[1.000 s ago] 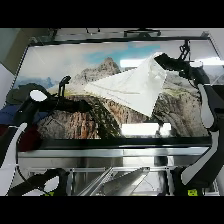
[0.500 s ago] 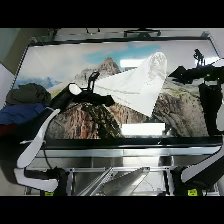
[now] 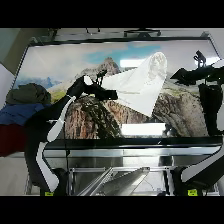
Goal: Fold the shirts.
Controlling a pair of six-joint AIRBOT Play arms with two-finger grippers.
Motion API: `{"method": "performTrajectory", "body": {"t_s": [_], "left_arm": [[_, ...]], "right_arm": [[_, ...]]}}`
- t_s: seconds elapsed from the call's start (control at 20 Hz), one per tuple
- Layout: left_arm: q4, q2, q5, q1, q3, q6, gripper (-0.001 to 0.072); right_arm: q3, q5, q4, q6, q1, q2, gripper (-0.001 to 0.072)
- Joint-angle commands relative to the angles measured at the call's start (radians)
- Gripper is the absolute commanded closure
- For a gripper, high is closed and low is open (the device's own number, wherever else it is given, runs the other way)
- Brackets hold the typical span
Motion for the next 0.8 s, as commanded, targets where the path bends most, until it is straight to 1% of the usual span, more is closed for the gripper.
{"method": "performTrajectory", "body": {"t_s": [0.0,0.05,0.1,0.15,0.2,0.25,0.35,0.4,0.65,0.75], "left_arm": [[0.048,-0.087,0.035,-0.02,0.114,-0.063,0.0001],[0.048,-0.106,0.053,-0.028,0.144,-0.086,0.0002],[0.047,-0.128,0.058,-0.035,0.176,-0.102,0.0047],[0.048,-0.151,0.051,-0.043,0.208,-0.105,0.0222],[0.048,-0.169,0.037,-0.048,0.233,-0.105,0.0467],[0.048,-0.182,0.018,-0.048,0.255,-0.105,0.0695],[0.055,-0.193,-0.033,-0.042,0.292,-0.104,0.0693],[0.058,-0.191,-0.061,-0.032,0.305,-0.104,0.0693],[0.057,-0.191,-0.17,0.013,0.338,-0.104,0.0693],[0.058,-0.191,-0.213,0.021,0.337,-0.094,0.0693]], "right_arm": [[0.0,-0.069,-0.006,-0.007,0.004,-0.023,0.018],[0.0,-0.082,-0.006,-0.007,0.005,-0.034,0.018],[0.0,-0.097,-0.005,-0.007,0.005,-0.043,0.018],[0.0,-0.117,-0.005,-0.007,0.005,-0.053,0.018],[0.0,-0.141,-0.004,-0.007,0.005,-0.063,0.018],[0.0,-0.167,-0.002,-0.007,0.005,-0.071,0.018],[0.0,-0.204,0.01,-0.012,0.01,-0.085,0.0179],[0.0,-0.224,0.032,-0.043,0.012,-0.092,0.018],[0.0,-0.366,0.288,-0.156,0.05,-0.153,0.0186],[0.006,-0.384,0.324,-0.162,0.081,-0.187,0.0192]]}}
